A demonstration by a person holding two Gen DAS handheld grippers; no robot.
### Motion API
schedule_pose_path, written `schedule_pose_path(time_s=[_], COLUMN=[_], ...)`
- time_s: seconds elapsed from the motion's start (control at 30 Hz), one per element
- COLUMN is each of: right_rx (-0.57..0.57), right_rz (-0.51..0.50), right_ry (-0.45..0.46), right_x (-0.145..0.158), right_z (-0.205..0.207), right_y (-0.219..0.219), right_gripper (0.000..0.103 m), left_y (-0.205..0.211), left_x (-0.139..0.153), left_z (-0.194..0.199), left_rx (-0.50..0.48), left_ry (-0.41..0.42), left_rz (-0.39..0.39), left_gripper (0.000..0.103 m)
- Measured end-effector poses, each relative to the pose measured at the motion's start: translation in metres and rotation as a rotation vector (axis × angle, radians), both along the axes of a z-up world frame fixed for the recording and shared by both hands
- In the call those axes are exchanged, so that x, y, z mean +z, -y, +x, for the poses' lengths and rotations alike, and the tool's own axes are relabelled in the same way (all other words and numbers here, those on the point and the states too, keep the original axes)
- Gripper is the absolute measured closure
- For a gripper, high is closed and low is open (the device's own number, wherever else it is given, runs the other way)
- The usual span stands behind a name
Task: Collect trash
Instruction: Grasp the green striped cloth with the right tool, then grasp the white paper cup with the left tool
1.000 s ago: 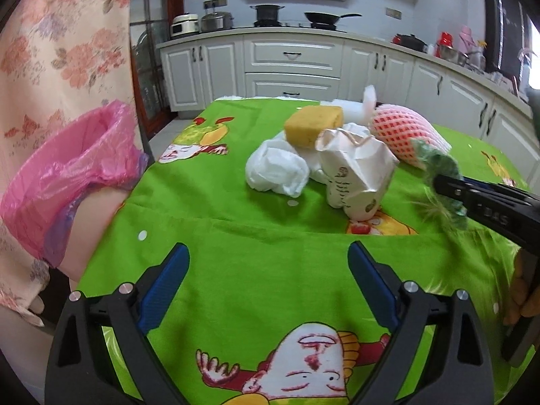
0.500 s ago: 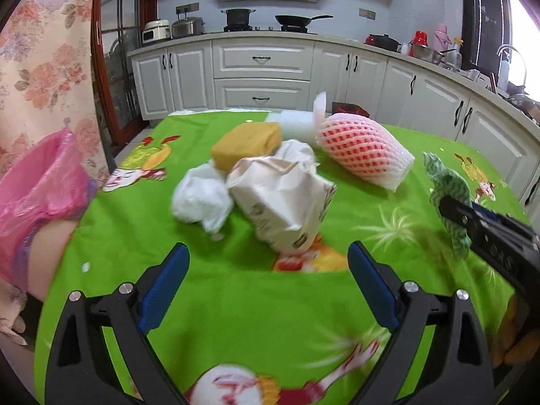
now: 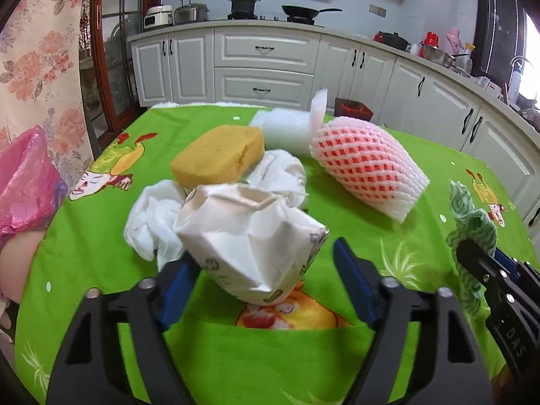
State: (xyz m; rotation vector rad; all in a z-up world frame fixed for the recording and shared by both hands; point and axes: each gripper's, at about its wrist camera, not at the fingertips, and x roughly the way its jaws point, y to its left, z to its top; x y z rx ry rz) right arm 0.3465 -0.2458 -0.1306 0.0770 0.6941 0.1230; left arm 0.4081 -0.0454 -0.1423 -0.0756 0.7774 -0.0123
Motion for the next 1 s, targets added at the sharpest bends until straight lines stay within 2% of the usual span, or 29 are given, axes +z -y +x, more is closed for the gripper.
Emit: schedule_pose_path(time_s=[0.2,0.53,0.67,1.0], right_rx=[-0.008,-0.013,-0.012,0.042], right_rz=[0.025,0.037,0.024,-0.04], right_ry=[-0.01,-0.03,-0.027,-0.019], right_x=[-0.001,-0.003,-0.003,-0.001], right_z=[0.001,0.004,0.004,-0.009], right_y=[0.005,0.007,0.005,-0.013], right_gripper=[0.072,0.072,0.072,0.072], left_y=[-0.002,-0.012,-0.016,-0.042], left_x=[0.004,0.01,0.01,0.012], left_z=[-0.007,-0.049,-0.065,-0.098], left_rx=[-0.008,-0.006,-0.008,0.012], left_ry=[0.04,0.079,0.095,0.104], left_rz=[-0.01,-0.042,-0.012,-0.002], left_gripper=[0.038,0.038,0.038,0.038])
